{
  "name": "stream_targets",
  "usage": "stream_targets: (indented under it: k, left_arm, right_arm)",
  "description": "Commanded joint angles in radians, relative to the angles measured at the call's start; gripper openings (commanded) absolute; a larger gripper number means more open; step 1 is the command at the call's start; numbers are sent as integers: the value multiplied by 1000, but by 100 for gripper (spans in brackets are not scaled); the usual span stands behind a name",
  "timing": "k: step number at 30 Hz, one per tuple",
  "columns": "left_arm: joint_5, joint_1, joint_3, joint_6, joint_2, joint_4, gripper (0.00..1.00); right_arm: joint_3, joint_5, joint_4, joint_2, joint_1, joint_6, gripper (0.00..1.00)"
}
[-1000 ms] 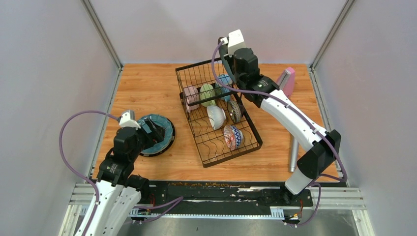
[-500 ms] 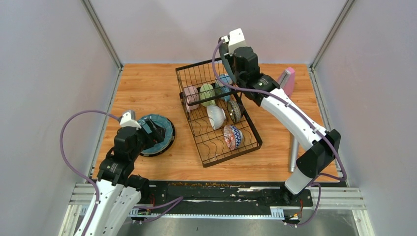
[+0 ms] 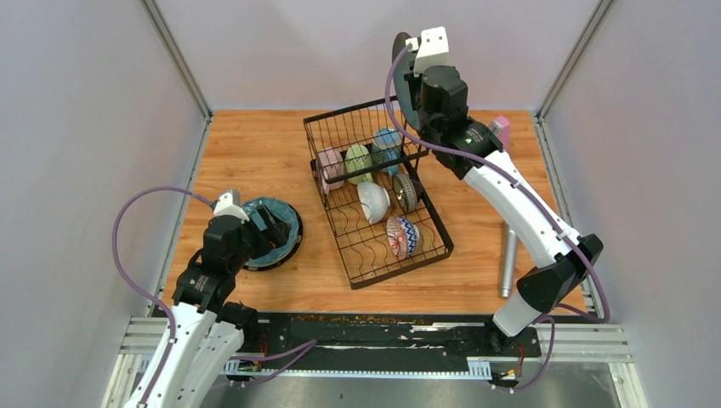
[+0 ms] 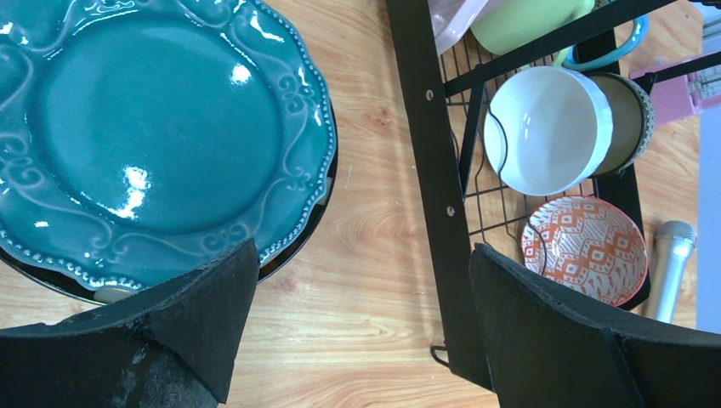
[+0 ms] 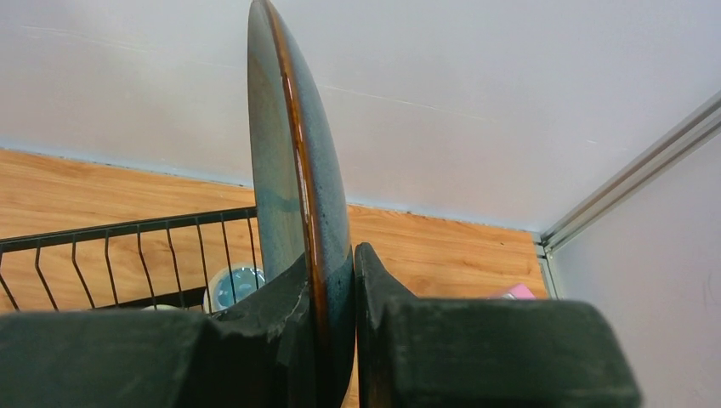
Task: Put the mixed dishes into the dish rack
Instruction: Insert the plate into the dish rack.
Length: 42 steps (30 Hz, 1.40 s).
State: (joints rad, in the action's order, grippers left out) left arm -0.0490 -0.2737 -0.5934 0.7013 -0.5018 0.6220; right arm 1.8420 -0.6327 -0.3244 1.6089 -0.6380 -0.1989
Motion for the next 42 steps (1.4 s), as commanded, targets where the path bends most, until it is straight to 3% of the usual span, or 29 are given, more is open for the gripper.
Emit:
stream_targets:
  k: [1,22,24,26,30,34,42]
  left_arm:
    - [15,-4,1,12,-3,-37,100]
    - [21,-4,18,16,-6,-39,100]
    - [23,-4,18,16,-7,-41,100]
    - [20,-4,18,15,-7,-37,100]
    - [-3,-4,10,7,-6,-13,100]
    - [-27,-4,0,-6,-8,8,100]
    - [-59,-4,-11,-10,-15,34,100]
  right_arm:
    - [20,-39,155,-32,2,47,0]
    - [-100,22,57,32,-3,145,2]
    - [-95,30,41,36,-3,154,9]
    - [-88,37,24,38,-5,162,24]
    - [-84,47,5,28,-5,169,36]
    - [-83,48,0,12,-5,165,41]
    - [-79,54,-5,-40,-3,155,68]
